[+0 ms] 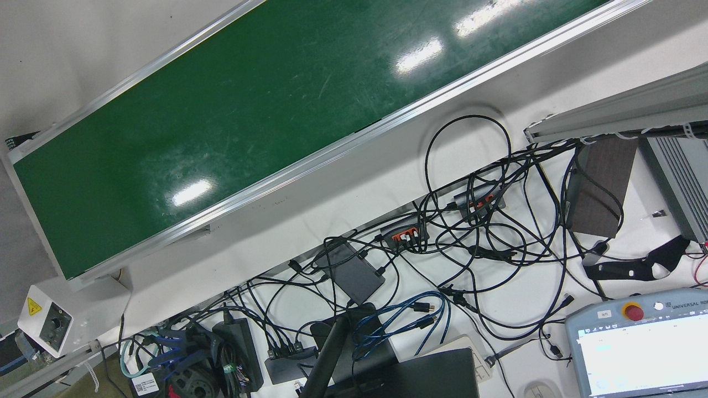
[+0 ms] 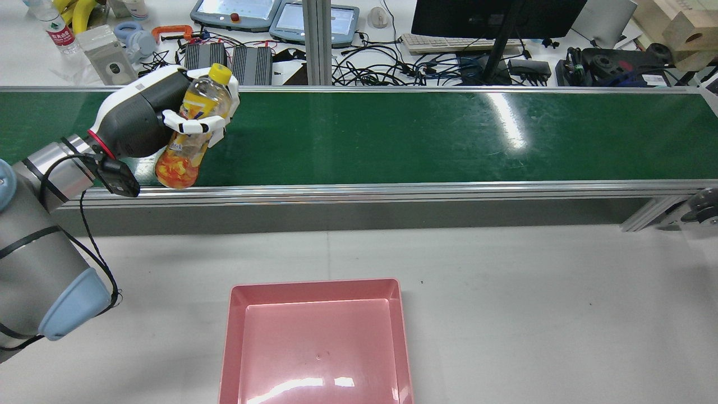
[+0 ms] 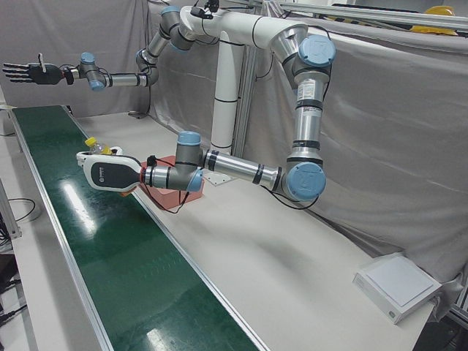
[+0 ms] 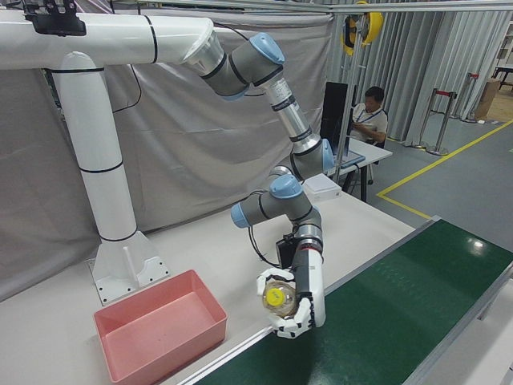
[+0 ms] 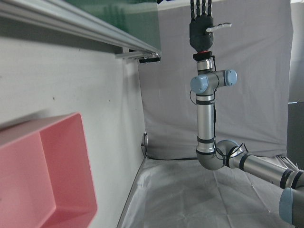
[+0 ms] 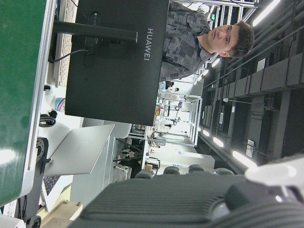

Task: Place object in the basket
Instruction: 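Carry the held bottle with the left hand over the pink tray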

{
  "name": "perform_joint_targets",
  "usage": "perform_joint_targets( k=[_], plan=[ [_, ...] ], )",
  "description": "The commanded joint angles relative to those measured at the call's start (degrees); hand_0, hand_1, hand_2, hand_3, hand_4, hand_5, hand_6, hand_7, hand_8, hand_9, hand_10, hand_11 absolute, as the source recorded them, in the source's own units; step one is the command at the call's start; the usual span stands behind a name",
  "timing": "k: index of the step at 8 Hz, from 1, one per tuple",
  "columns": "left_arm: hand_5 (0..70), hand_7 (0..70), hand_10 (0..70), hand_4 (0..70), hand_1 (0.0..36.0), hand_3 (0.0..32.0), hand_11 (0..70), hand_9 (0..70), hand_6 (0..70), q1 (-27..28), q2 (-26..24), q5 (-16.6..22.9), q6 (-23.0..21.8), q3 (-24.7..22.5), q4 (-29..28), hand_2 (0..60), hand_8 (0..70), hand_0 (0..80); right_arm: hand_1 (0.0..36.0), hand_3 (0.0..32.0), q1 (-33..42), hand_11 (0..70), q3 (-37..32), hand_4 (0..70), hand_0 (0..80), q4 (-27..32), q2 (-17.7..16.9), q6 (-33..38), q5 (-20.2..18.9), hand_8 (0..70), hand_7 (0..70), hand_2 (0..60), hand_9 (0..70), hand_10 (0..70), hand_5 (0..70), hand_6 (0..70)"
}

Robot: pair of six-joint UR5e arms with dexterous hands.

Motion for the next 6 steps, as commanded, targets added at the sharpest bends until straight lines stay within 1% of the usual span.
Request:
perform_joint_targets(
  k=[1, 3, 4, 5, 6],
  plan=[
    [58.3, 64.0, 70.0, 28.9, 27.2, 0.0, 70.0, 70.0, 47.0, 11.35, -0.17, 0.19, 4.99, -6.82, 5.69, 60.0, 58.5, 45.7, 0.0, 0.0, 0.00, 0.0, 0.00, 0.0, 0.0, 0.00, 0.00, 0.00, 0.00, 0.0, 0.0, 0.0, 0.0, 0.0, 0.0, 0.0],
    [56.2, 63.0, 70.0, 28.9, 26.5, 0.0, 70.0, 70.0, 46.6, 17.61, -0.17, -0.07, 9.03, -12.10, 10.96, 60.0, 57.5, 45.6, 0.0, 0.0, 0.00, 0.0, 0.00, 0.0, 0.0, 0.00, 0.00, 0.00, 0.00, 0.0, 0.0, 0.0, 0.0, 0.0, 0.0, 0.0],
    [54.5, 62.2, 70.0, 28.6, 25.6, 0.0, 70.0, 70.0, 46.8, 20.33, -0.61, -0.16, 10.01, -12.29, 11.67, 60.0, 57.2, 44.9, 0.0, 0.0, 0.00, 0.0, 0.00, 0.0, 0.0, 0.00, 0.00, 0.00, 0.00, 0.0, 0.0, 0.0, 0.0, 0.0, 0.0, 0.0],
    [53.2, 60.9, 68.8, 29.0, 24.8, 0.0, 70.0, 70.0, 46.8, 22.45, -2.53, -0.16, 11.50, -12.29, 13.51, 60.0, 56.0, 45.0, 0.0, 0.0, 0.00, 0.0, 0.00, 0.0, 0.0, 0.00, 0.00, 0.00, 0.00, 0.0, 0.0, 0.0, 0.0, 0.0, 0.0, 0.0],
    [47.8, 55.9, 61.6, 27.7, 22.0, 0.0, 70.0, 70.0, 43.0, 23.34, -4.81, 0.02, 12.38, -12.38, 15.61, 60.0, 51.4, 44.7, 0.0, 0.0, 0.00, 0.0, 0.00, 0.0, 0.0, 0.00, 0.00, 0.00, 0.00, 0.0, 0.0, 0.0, 0.0, 0.0, 0.0, 0.0]
  ],
)
